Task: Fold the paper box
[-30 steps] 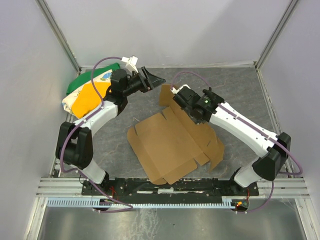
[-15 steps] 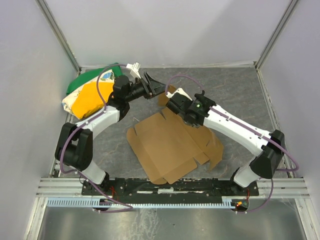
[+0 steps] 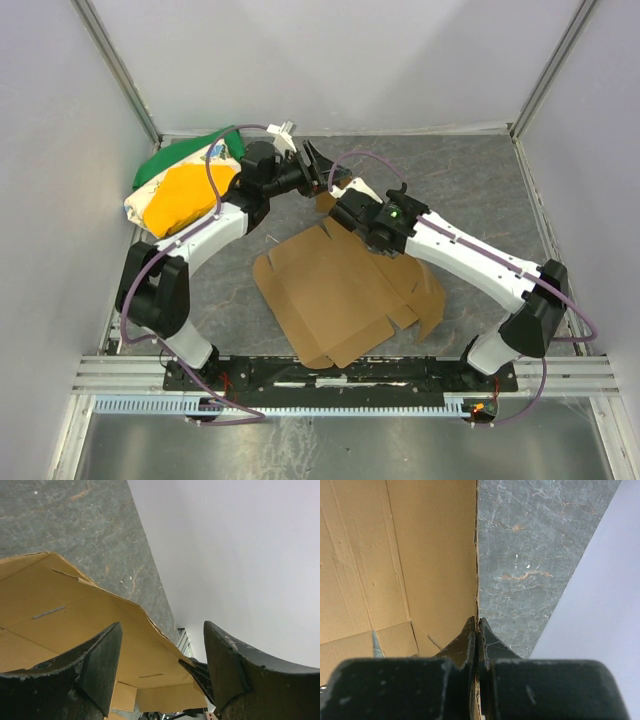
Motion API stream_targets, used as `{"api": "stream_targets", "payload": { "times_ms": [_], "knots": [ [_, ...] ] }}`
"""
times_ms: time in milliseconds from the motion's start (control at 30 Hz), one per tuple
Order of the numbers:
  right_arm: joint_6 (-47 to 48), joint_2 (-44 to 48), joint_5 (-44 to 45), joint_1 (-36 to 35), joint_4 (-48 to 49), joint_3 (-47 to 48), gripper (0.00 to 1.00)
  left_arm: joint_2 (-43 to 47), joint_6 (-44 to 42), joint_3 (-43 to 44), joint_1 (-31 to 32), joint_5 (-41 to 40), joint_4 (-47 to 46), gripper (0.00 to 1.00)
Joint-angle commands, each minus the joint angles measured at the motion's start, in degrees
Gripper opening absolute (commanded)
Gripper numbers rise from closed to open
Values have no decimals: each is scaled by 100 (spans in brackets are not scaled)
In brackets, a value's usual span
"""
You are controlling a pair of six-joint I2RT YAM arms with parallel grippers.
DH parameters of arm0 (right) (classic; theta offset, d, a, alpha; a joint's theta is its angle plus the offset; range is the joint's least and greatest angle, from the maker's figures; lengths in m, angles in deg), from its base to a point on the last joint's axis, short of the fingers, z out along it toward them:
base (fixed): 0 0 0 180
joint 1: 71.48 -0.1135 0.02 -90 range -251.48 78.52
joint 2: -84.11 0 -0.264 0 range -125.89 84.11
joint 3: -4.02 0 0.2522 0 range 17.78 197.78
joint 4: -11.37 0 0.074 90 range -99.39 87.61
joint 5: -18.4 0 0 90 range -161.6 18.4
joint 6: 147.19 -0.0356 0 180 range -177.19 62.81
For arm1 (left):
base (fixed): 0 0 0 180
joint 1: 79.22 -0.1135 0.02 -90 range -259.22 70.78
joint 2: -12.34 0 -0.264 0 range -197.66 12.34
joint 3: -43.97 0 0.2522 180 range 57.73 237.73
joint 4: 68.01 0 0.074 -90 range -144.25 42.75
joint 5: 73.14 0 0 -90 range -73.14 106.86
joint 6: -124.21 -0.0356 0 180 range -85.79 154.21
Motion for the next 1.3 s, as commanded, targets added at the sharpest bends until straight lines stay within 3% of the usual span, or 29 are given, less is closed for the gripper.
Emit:
{"api": "stream_targets", "payload": {
  "times_ms": [0,200,667,833,1067,1267],
  "knots": [
    [-181,-60,-13,-77,210,-11,2,-38,-453,430,19,-363,813,73],
    [-180,-123,-1,-110,200,42,2,-322,-800,755,27,-535,1480,73],
    [-190,-193,-39,-160,160,122,2,-288,-764,614,64,-830,1484,70],
    [-184,-203,-37,-174,156,114,2,-11,-771,590,65,-1078,1393,73],
    [-181,-178,-13,-182,206,73,2,44,-843,1071,66,-1463,2022,73],
    [-227,-176,56,-194,265,28,2,-504,-479,1806,67,-898,2642,68]
  ]
}}
